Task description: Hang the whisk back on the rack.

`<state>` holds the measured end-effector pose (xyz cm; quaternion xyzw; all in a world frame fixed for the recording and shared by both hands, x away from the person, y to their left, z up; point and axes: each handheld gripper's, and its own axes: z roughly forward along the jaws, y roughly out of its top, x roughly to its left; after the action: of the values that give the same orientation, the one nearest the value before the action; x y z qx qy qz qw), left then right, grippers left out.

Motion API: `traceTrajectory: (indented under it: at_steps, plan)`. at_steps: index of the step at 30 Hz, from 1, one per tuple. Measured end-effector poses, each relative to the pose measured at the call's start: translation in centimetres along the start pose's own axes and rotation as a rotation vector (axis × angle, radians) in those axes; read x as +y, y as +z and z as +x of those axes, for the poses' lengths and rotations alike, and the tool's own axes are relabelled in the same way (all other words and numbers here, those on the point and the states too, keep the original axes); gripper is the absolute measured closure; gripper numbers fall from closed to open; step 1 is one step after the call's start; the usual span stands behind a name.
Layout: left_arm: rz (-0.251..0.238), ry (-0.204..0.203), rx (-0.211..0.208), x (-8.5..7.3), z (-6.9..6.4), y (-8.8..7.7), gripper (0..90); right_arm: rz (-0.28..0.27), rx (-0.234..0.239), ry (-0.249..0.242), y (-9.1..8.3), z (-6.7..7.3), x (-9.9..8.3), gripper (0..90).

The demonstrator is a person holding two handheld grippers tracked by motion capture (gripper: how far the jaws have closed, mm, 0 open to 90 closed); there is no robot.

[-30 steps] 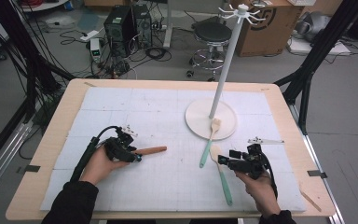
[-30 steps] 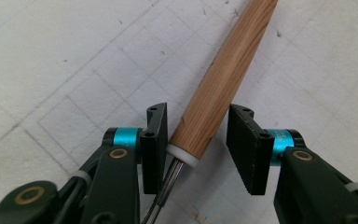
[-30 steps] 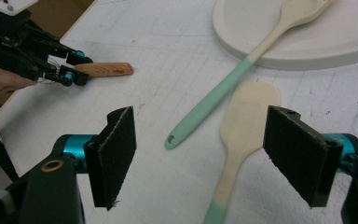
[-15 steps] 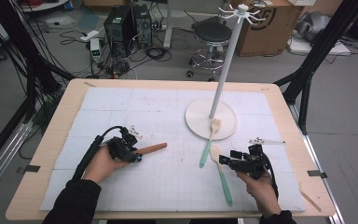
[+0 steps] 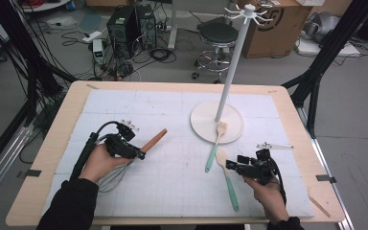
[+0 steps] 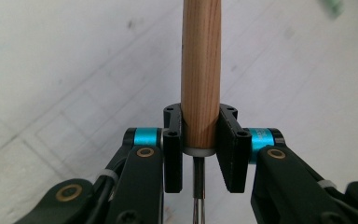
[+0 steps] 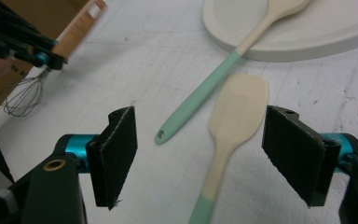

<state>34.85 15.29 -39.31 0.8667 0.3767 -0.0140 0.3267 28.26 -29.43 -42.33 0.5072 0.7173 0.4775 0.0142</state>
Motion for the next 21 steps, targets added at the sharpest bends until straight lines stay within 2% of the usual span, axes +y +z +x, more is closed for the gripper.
traceTrajectory:
  at_steps: [2,3,4,9,11,13,14,16,17,18,19,21]
  plan:
    - [-0.064,-0.019,-0.051,0.4,-0.1,-0.9,74.0,-0.001,-0.001,0.002,0.0,0.0,0.0,25.5]
    - [-0.132,-0.040,-0.111,0.6,0.0,-1.6,74.0,0.000,-0.001,0.001,0.0,0.0,0.0,25.5]
    - [-0.157,-0.047,-0.129,0.7,0.1,-1.9,73.9,-0.001,0.000,-0.003,0.0,0.0,0.0,25.6]
    - [-0.182,-0.027,-0.139,1.4,-0.3,-3.1,74.0,0.001,0.001,-0.003,0.0,0.1,0.0,25.7]
    - [-0.214,-0.009,-0.186,2.2,-1.0,-4.1,74.0,0.002,0.000,0.000,0.0,0.1,0.0,25.7]
    - [-0.223,-0.002,-0.190,2.6,-1.4,-4.4,74.0,0.000,0.002,-0.001,0.1,0.1,0.0,25.7]
    - [-0.232,0.022,-0.191,3.4,-2.2,-4.9,74.0,-0.001,0.000,-0.004,0.1,0.1,0.0,25.7]
    - [-0.238,0.030,-0.195,3.9,-2.5,-5.2,74.0,0.000,0.002,-0.004,0.1,0.2,0.0,25.8]
    - [-0.249,0.051,-0.208,4.9,-3.2,-5.8,74.0,0.001,0.001,-0.003,0.1,0.3,0.0,25.7]
    - [-0.249,0.051,-0.208,4.9,-3.2,-5.8,73.9,0.001,0.000,-0.002,0.1,0.3,0.0,25.8]
    - [-0.261,0.062,-0.219,5.9,-3.7,-6.3,74.0,0.003,0.002,0.000,0.1,0.3,0.0,25.7]
    - [-0.270,0.063,-0.219,6.8,-4.0,-6.6,74.0,0.000,0.002,-0.007,0.0,0.3,-0.1,25.7]
